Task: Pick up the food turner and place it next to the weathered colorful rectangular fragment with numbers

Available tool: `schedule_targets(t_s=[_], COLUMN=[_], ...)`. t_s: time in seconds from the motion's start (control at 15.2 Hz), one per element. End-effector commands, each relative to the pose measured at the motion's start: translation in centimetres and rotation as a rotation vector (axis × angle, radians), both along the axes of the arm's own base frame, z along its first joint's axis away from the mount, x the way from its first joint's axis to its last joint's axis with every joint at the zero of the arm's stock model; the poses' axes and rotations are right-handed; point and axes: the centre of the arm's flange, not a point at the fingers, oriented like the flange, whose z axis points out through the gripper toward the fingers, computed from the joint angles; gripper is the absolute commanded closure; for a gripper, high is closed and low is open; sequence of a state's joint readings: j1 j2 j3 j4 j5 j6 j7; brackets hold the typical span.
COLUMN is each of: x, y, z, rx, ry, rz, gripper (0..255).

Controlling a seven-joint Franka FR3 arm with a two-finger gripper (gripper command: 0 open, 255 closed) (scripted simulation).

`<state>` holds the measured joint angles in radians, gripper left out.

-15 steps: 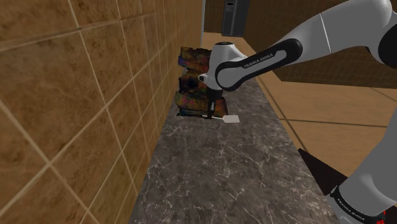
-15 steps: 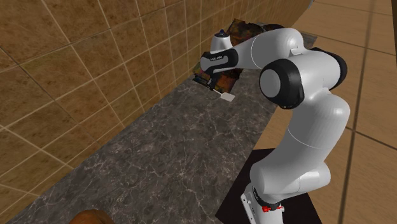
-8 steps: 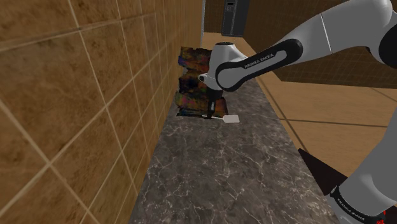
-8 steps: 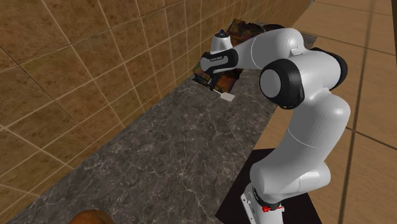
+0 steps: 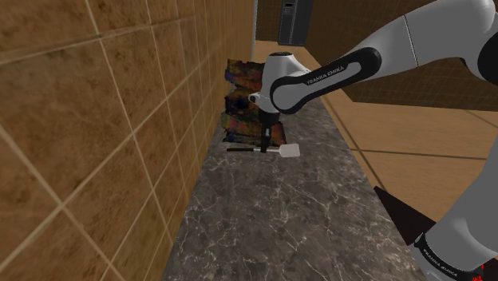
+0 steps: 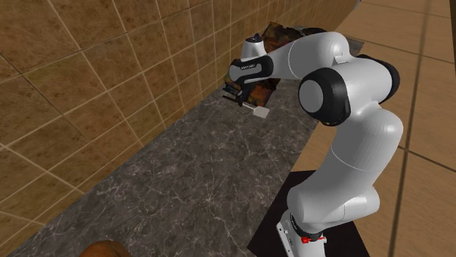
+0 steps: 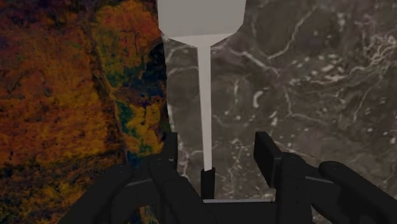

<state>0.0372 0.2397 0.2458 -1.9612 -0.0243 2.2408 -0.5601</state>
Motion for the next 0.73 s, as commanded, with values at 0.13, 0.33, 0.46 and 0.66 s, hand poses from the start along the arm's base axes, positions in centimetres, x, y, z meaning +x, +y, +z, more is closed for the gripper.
schedule_targets(t_s=[0.13, 0.33, 0.46, 0.66], x=[0.3, 0.3, 0.3, 0.3], y=[-1.1, -1.1, -1.1, -1.1], z=[3.9, 3.9, 3.9, 3.9], rx=[0.0, 0.0, 0.0, 0.0], ry=[-0.009, -0.009, -0.009, -0.009], rz=[-0.013, -0.013, -0.013, -0.013], gripper=[0, 0, 0, 0])
